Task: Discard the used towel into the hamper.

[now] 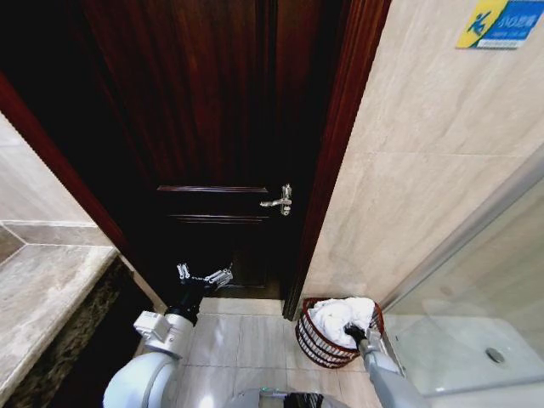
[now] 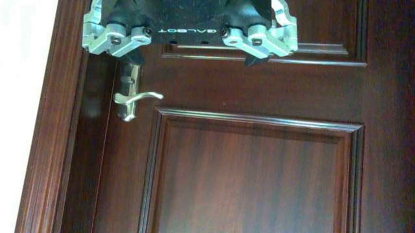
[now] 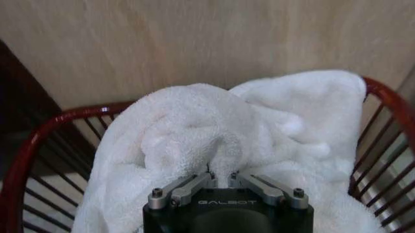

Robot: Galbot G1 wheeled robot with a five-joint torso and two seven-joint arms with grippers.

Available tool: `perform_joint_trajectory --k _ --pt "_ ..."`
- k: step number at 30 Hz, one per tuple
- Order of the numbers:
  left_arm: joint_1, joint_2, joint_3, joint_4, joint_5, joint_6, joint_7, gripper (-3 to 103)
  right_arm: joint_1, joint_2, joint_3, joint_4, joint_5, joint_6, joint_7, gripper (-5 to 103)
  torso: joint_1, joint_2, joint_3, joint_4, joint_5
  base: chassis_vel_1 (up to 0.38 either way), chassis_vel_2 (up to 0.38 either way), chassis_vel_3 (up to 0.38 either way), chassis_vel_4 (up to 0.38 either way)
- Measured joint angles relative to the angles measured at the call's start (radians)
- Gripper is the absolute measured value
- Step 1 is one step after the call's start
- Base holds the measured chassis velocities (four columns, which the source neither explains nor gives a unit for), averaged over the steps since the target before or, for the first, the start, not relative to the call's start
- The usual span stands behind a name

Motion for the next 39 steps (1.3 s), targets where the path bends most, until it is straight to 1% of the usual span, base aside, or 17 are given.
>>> perform_joint_trajectory --k 1,5,11,17,18,20,21,24,25,27,29,31,32,34,35,37,39 --pt "0.000 0.000 0.000 0.000 0.000 0.000 0.000 100 0.000 0.000 0.000 0.000 0.000 0.000 0.000 3 0.000 0.000 0.000 0.0000 0.0000 0.000 0.000 0.000 0.000" --pt "0.000 0.000 0.000 0.000 0.000 0.000 0.000 100 0.076 0.021 0.002 -0.112 -0.044 -0.017 -0.001 3 0.000 0.000 0.000 0.0002 0.0001 0.000 0.000 0.000 0.000" --pt "0.000 0.000 0.000 0.000 0.000 0.000 0.000 100 0.125 0.035 0.007 -0.197 -0.056 -0.027 -0.012 3 0.000 0.000 0.000 0.0000 0.0000 0.000 0.000 0.000 0.000" --pt "0.000 0.000 0.000 0.000 0.000 0.000 0.000 100 0.182 0.039 0.007 -0.249 -0.051 -0.082 -0.012 3 0.000 0.000 0.000 0.0000 0.0004 0.000 0.000 0.000 0.000" --pt "0.000 0.000 0.000 0.000 0.000 0.000 0.000 100 0.182 0.039 0.007 -0.249 -0.051 -0.082 -0.012 3 0.000 0.000 0.000 0.0000 0.0004 0.000 0.000 0.000 0.000" --pt "0.000 0.000 0.000 0.000 0.000 0.000 0.000 100 0.202 0.037 0.011 -0.269 -0.039 -0.121 -0.008 3 0.000 0.000 0.000 0.0002 0.0003 0.000 0.000 0.000 0.000" --pt "0.000 0.000 0.000 0.000 0.000 0.000 0.000 100 0.202 0.037 0.011 -0.269 -0.039 -0.121 -0.008 3 0.000 0.000 0.000 0.0002 0.0003 0.000 0.000 0.000 0.000" --pt "0.000 0.000 0.000 0.000 0.000 0.000 0.000 100 0.210 0.038 0.024 -0.283 -0.029 -0.173 -0.015 3 0.000 0.000 0.000 0.0003 0.0001 0.000 0.000 0.000 0.000" --pt "0.000 0.000 0.000 0.000 0.000 0.000 0.000 100 0.210 0.038 0.024 -0.283 -0.029 -0.173 -0.015 3 0.000 0.000 0.000 0.0003 0.0001 0.000 0.000 0.000 0.000" --pt "0.000 0.000 0.000 0.000 0.000 0.000 0.000 100 0.200 0.044 0.029 -0.274 0.001 -0.191 -0.021 2 0.000 0.000 0.000 0.0002 -0.0001 0.000 0.000 0.000 0.000" --pt "0.000 0.000 0.000 0.000 0.000 0.000 0.000 100 0.163 0.048 0.026 -0.219 0.039 -0.207 -0.021 12 0.000 0.000 0.000 0.0000 0.0002 0.000 0.000 0.000 0.000" --pt "0.000 0.000 0.000 0.000 0.000 0.000 0.000 100 0.147 0.047 0.023 -0.192 0.039 -0.206 -0.020 12 0.000 0.000 0.000 -0.0002 0.0003 0.000 0.000 0.000 0.000" --pt "0.000 0.000 0.000 0.000 0.000 0.000 0.000 100 0.121 0.045 0.020 -0.156 0.031 -0.199 -0.019 18 0.000 0.000 0.000 0.0003 0.0003 0.000 0.000 0.000 0.000" --pt "0.000 0.000 0.000 0.000 0.000 0.000 0.000 100 0.073 0.038 0.019 -0.090 0.028 -0.190 -0.016 28 0.000 0.000 0.000 0.0001 0.0005 0.000 0.000 0.000 0.000" --pt "0.000 0.000 0.000 0.000 0.000 0.000 0.000 100 0.073 0.038 0.019 -0.090 0.028 -0.190 -0.016 28 0.000 0.000 0.000 0.0001 0.0005 0.000 0.000 0.000 0.000" --pt "0.000 0.000 0.000 0.000 0.000 0.000 0.000 100 0.016 0.031 0.025 -0.016 0.029 -0.159 -0.021 39 0.000 0.000 0.000 0.0001 0.0007 0.000 0.000 0.000 0.000" --pt "0.000 0.000 0.000 0.000 0.000 0.000 0.000 100 0.005 0.030 0.028 -0.001 0.029 -0.153 -0.021 39 0.000 0.000 0.000 0.0001 0.0008 0.000 0.000 0.000 0.000"
